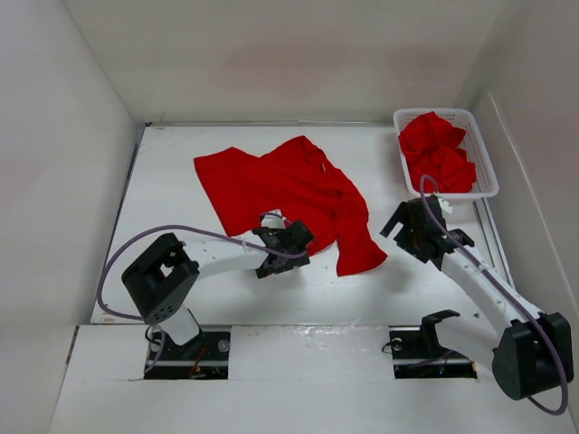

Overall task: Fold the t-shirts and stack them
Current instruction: Flatten out the tshirt

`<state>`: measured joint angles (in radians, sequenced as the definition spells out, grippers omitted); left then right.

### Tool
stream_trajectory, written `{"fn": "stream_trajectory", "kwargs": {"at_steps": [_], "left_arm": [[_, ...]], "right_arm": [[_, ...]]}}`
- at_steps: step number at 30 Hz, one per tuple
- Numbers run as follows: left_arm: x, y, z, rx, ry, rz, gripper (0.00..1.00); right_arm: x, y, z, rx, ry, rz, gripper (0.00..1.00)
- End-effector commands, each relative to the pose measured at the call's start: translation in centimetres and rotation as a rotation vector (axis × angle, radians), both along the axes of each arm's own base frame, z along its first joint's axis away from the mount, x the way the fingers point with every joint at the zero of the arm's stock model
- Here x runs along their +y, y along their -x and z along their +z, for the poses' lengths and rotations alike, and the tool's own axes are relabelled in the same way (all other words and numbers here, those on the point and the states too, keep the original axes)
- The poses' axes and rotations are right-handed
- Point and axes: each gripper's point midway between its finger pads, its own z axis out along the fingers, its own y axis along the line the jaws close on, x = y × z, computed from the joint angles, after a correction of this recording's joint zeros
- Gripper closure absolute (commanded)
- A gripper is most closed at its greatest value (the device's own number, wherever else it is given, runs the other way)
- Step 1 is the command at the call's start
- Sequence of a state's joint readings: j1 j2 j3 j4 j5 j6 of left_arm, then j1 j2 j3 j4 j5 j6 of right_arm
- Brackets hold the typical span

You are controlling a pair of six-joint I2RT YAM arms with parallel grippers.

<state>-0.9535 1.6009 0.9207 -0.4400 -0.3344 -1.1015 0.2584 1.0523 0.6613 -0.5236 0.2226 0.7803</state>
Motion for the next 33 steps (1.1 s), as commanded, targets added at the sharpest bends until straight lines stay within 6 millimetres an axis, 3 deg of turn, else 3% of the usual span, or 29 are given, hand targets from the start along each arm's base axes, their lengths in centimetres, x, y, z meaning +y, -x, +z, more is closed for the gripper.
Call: {"fn": "stream_trajectory", "kwargs": {"at_steps": [1, 12, 20, 24, 26, 29, 31, 32, 33], "left_arm": [[2.6, 0.5, 1.7, -0.041, -0.016, 0.095, 0.09], [7.0, 1.3, 2.8, -0.086, 0.024, 0.209, 0.14], [7.5, -0.4, 2.1, -0.115, 0.040, 0.235, 0.23], [7.6, -2.0, 2.3, -0.145, 0.049, 0.265, 0.33], [7.6, -2.5, 2.6, -0.157, 0.048, 0.253, 0.43], [7.7, -2.7, 2.5, -0.163, 0.032, 0.239, 0.46], [7.7, -2.7, 2.5, -0.163, 0.032, 0.239, 0.59], [7.8, -2.6, 2.3, -0.158, 0.025, 0.238, 0.70], [7.8, -2.6, 2.3, -0.158, 0.025, 0.238, 0.71]], "right_arm": [[-0.7, -1.1, 2.2, -0.061, 0.015, -0.008, 0.00], [0.6, -1.4, 1.6, -0.039, -0.033, 0.034, 0.00], [0.8, -1.5, 0.9, -0.017, -0.035, 0.040, 0.00], [0.8, -1.5, 0.9, -0.017, -0.035, 0.040, 0.00], [0.6, -1.6, 0.9, -0.019, -0.028, 0.034, 0.00], [0.6, -1.6, 0.3, 0.003, -0.029, 0.027, 0.00], [0.6, -1.5, 0.0, 0.013, -0.027, 0.027, 0.00], [0.6, -1.5, -0.3, 0.024, -0.024, 0.026, 0.00], [0.6, -1.5, -0.3, 0.025, -0.024, 0.026, 0.00]]}}
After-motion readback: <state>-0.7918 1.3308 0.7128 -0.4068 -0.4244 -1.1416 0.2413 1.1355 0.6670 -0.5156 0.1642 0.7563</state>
